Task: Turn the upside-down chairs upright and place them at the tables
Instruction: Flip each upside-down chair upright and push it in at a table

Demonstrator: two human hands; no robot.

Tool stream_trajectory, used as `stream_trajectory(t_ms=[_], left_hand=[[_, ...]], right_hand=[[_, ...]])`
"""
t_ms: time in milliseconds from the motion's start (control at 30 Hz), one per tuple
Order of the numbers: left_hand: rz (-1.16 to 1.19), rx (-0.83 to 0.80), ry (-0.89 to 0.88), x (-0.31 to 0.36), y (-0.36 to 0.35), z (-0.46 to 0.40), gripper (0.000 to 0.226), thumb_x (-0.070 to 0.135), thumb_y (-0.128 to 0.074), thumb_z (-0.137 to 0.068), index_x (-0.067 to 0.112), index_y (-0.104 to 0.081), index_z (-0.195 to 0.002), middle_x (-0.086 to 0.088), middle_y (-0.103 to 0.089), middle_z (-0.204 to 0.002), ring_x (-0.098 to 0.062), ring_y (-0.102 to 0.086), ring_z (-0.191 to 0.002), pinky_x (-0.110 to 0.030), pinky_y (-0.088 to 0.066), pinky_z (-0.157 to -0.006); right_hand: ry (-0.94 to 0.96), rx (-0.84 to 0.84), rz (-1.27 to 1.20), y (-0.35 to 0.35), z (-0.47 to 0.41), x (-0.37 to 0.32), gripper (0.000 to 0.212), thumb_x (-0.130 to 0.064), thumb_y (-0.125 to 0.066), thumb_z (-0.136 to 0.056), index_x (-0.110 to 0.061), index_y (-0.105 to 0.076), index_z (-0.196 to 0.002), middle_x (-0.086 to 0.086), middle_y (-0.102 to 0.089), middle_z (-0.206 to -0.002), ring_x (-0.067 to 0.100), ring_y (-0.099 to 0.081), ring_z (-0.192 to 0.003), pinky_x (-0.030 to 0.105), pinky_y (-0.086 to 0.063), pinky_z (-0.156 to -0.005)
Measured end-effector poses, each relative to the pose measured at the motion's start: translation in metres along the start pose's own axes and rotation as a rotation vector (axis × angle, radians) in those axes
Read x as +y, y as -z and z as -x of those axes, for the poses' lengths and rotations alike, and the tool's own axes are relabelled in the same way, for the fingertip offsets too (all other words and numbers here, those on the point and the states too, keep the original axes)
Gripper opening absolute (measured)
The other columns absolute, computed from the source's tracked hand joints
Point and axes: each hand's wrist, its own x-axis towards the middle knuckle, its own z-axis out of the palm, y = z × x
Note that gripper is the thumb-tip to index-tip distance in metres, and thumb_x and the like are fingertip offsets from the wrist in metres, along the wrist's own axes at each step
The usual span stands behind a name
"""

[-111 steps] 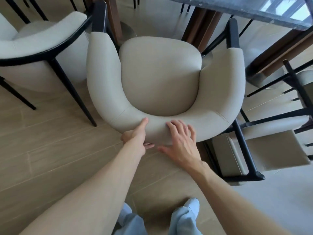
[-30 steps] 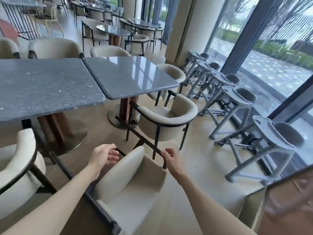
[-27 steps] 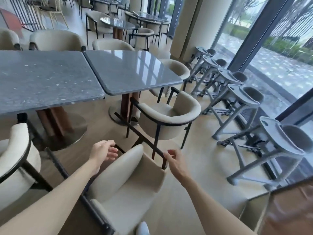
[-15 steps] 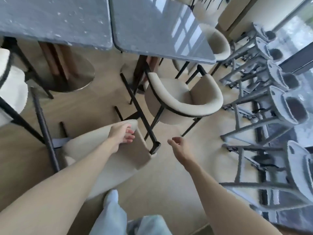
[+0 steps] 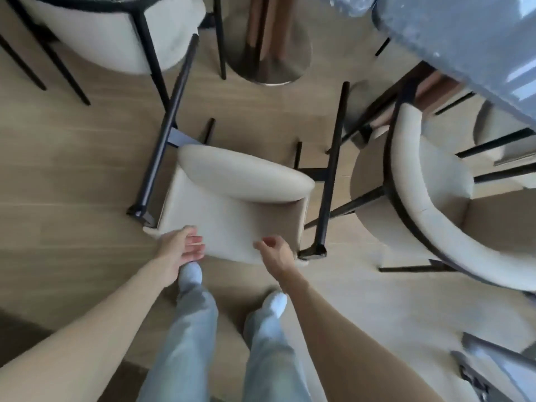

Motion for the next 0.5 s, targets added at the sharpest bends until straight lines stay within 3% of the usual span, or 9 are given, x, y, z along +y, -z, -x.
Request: stream_trajectory(t_ms=[67, 100, 200, 267, 367, 500], left_hand=[[0.049, -0.007, 0.086, -0.04, 0.004, -0.019, 0.016, 0.018, -0.049, -0.103, 0.005, -0.058, -0.1, -0.012, -0.063, -0.096, -0.023, -0.063, -0.079, -0.028, -0.059, -0.057], [0.067, -0.012, 0.13, -0.063, 0.005, -0.032, 0.016, 0.018, -0.048, -0.104, 0.004, -0.057, -0.103, -0.013, -0.061, -0.098, -0.023, -0.062, -0.08, -0.027, -0.06, -0.058], [0.16, 0.016, 0.204, -0.112, -0.001, -0.081, 0.022, 0.018, -0.05, -0.103, 0.001, -0.051, -0.117, -0.016, -0.056, -0.105, -0.024, -0.061, -0.083, -0.039, -0.06, -0.078], [0.192, 0.011, 0.247, -0.143, -0.01, -0.128, 0.02, 0.019, -0.053, -0.103, 0.001, -0.051, -0.111, -0.018, -0.053, -0.112, -0.025, -0.061, -0.087, -0.044, -0.055, -0.091], [0.275, -0.008, 0.309, -0.173, -0.026, -0.189, 0.017, 0.021, -0.059, -0.1, 0.005, -0.054, -0.1, -0.018, -0.054, -0.117, -0.031, -0.062, -0.106, -0.045, -0.052, -0.098], [0.307, -0.038, 0.342, -0.226, -0.041, -0.298, 0.051, 0.035, -0.072, -0.091, 0.008, -0.047, -0.127, -0.014, -0.054, -0.12, -0.031, -0.061, -0.115, -0.044, -0.053, -0.101]], right_hand=[[-0.072, -0.04, -0.016, -0.021, -0.027, 0.024, 0.031, -0.032, -0.064, -0.09, -0.012, -0.062, -0.114, 0.005, -0.06, -0.102, 0.023, -0.056, -0.096, 0.032, -0.047, -0.086], [-0.123, -0.06, -0.028, -0.036, -0.041, 0.04, 0.037, -0.031, -0.064, -0.09, -0.006, -0.063, -0.118, 0.009, -0.063, -0.105, 0.026, -0.059, -0.099, 0.037, -0.051, -0.091], [-0.235, -0.07, -0.114, -0.07, -0.082, 0.081, 0.047, -0.029, -0.066, -0.091, 0.0, -0.063, -0.128, 0.014, -0.065, -0.107, 0.029, -0.063, -0.107, 0.047, -0.051, -0.101], [-0.302, -0.07, -0.179, -0.099, -0.123, 0.114, 0.046, -0.028, -0.068, -0.09, -0.001, -0.063, -0.127, 0.013, -0.065, -0.107, 0.028, -0.063, -0.108, 0.047, -0.052, -0.102], [-0.372, -0.076, -0.256, -0.134, -0.176, 0.156, 0.036, -0.03, -0.07, -0.089, -0.001, -0.069, -0.112, 0.009, -0.065, -0.098, 0.026, -0.064, -0.099, 0.051, -0.052, -0.101], [-0.508, -0.078, -0.437, -0.191, -0.261, 0.217, 0.025, -0.04, -0.077, -0.085, -0.019, -0.063, -0.091, 0.001, -0.063, -0.092, 0.019, -0.066, -0.091, 0.045, -0.053, -0.102]])
